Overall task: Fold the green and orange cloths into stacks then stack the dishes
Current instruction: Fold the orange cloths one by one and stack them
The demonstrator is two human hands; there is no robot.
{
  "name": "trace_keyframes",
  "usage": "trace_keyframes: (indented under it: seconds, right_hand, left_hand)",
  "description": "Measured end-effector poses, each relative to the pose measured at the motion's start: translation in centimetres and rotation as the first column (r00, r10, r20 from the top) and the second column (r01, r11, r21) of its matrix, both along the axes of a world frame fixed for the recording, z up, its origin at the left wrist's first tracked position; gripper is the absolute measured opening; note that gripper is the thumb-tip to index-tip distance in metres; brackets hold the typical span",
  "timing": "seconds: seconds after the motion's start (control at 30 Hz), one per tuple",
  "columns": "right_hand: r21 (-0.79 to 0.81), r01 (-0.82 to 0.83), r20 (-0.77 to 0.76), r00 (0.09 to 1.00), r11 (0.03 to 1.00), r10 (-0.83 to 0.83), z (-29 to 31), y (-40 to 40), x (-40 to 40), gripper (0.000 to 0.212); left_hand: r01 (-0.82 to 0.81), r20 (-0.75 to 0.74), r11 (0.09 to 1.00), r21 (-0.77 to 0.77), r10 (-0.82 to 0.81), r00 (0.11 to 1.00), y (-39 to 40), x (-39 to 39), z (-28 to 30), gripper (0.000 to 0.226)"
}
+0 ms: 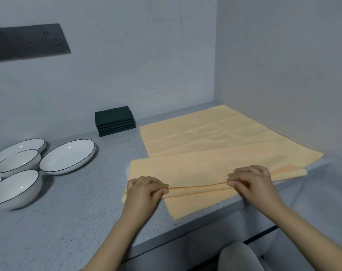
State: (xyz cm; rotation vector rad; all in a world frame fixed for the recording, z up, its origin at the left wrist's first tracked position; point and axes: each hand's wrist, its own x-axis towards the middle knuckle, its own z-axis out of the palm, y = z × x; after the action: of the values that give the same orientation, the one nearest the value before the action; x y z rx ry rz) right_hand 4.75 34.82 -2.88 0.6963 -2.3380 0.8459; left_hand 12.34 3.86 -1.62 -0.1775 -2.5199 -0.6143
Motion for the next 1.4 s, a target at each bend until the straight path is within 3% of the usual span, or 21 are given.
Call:
trace_keyframes:
  seconds: [0.13,0.33,0.5,0.73,0.87,1.07,1.23,1.4]
  right_hand:
    - [-0.020,0.022,0.043,0.999,1.000,-0.021,-0.5,0.1,0.4,0.012]
    - [-0.031,0.025,0.042,0.999,0.999,-0.023,-1.2,0.3,1.0,0.029]
    - [-0.061,0.022,0.083,0.996,0.998,-0.017,-1.3,0.1,1.2,0.012]
    - [-0.085,-0.035,0.134,0.990,0.996,0.046,-1.1,0.2,1.1,0.010]
    - [-0.085,-0.033,0.145,0.988,0.996,0.045,-1.1,0.1,1.4,0.008]
    - [-0.100,-0.048,0.158,0.985,0.994,0.064,-0.8,-0.3,1.6,0.008]
    - [-0.109,-0.041,0.191,0.980,0.993,0.062,-0.8,-0.1,1.4,0.008]
    - [-0.109,-0.053,0.190,0.979,0.993,0.074,-1.0,0.0,1.3,0.007]
  left_hand:
    - [-0.011,-0.005,1.000,0.019,0.011,1.000,0.4,0.5,-0.3,0.040]
    - [-0.016,-0.053,1.000,-0.023,0.014,0.999,0.4,0.9,-0.7,0.033]
    - [-0.003,-0.059,0.996,-0.091,-0.003,0.998,0.4,1.0,-0.9,0.035]
    - [-0.041,-0.041,0.995,-0.093,0.037,0.998,1.0,1.5,-0.3,0.041]
    - [-0.112,0.066,0.991,-0.069,0.116,0.991,2.2,1.2,0.7,0.058]
    - [-0.105,0.161,0.985,-0.135,0.126,0.979,5.1,-1.7,2.5,0.033]
    - [-0.003,0.232,0.994,-0.110,0.029,0.972,8.5,-6.3,3.2,0.029]
    - [0.058,0.459,0.980,-0.192,0.037,0.888,11.0,-9.9,3.1,0.053]
